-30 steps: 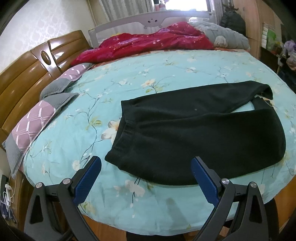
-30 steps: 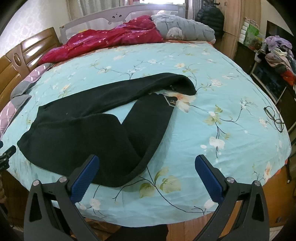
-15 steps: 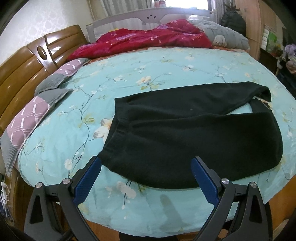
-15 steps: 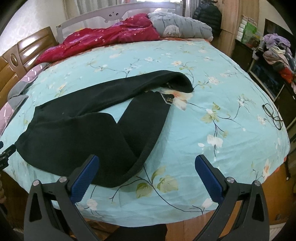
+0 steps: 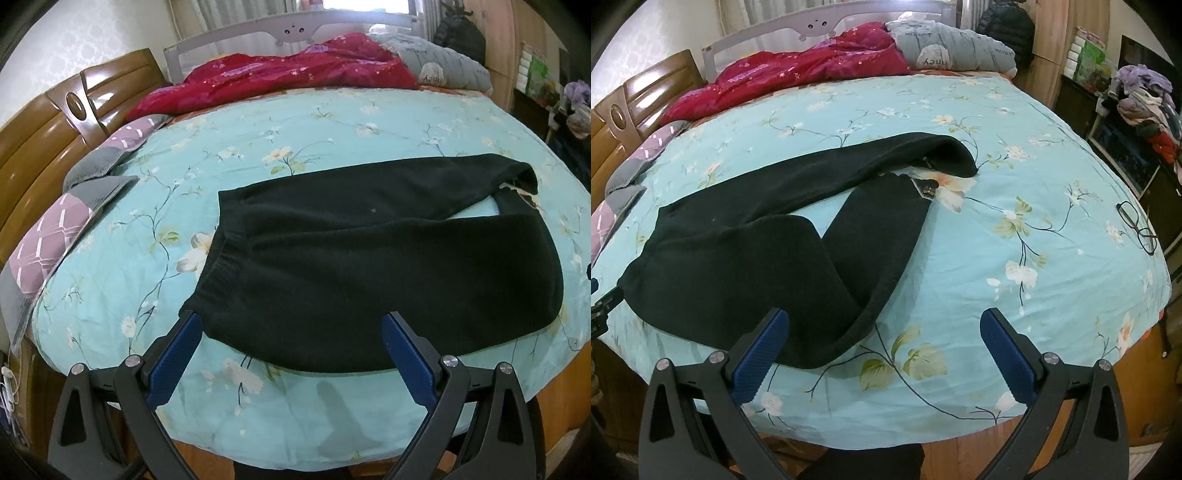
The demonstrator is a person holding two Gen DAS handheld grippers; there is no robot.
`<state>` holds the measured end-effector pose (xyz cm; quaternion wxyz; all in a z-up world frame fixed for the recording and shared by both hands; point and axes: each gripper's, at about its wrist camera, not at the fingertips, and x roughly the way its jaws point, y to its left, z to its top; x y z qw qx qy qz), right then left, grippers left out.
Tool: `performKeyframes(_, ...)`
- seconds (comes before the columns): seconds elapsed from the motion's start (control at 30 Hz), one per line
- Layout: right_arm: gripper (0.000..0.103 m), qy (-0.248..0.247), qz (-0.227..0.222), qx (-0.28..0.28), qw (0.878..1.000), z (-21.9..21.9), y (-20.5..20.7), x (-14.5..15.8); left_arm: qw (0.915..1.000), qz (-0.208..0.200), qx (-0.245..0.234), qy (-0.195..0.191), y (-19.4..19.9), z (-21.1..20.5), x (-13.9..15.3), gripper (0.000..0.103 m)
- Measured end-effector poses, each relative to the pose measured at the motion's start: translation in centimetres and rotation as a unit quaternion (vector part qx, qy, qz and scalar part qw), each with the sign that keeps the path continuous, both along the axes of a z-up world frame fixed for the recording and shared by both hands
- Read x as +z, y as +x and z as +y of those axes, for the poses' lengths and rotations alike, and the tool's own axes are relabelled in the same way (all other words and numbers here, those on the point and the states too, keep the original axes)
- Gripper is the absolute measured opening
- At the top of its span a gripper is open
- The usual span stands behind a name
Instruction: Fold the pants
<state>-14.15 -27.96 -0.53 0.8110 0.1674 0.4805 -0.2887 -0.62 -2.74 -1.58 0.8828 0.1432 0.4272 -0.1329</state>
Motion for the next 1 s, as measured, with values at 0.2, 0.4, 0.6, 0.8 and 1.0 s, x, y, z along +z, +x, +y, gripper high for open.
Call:
performKeyframes(0.2, 0.103, 0.000, 0.002, -0.002, 1.000, 0.0, 0.1, 0.0, 1.0000, 0.005, -0.004, -0.002, 0.1, -0.2, -0.1, 0.098)
performKeyframes(0.4, 0.103, 0.002, 0.003, 0.000, 1.000, 0.0, 0.1, -0.1, 1.0000, 0.007, -0.005, -0.002, 0.0, -0.4, -0.1, 0.098)
performKeyframes(0.6, 0.103, 0.002, 0.003, 0.001, 1.000, 0.0, 0.2, -0.1, 0.9999, 0.013, -0.006, -0.002, 0.3, -0.6, -0.2, 0.098)
performKeyframes(0.8, 0.103, 0.002, 0.004, -0.001, 1.000, -0.1, 0.1, -0.1, 0.9998, 0.017, -0.007, -0.003, 0.2, -1.0, -0.3, 0.098)
performKeyframes(1.0, 0.103, 0.005, 0.006, -0.003, 1.000, -0.4, 0.1, -0.3, 0.9998, 0.016, -0.009, 0.000, 0.2, -1.3, -0.4, 0.098)
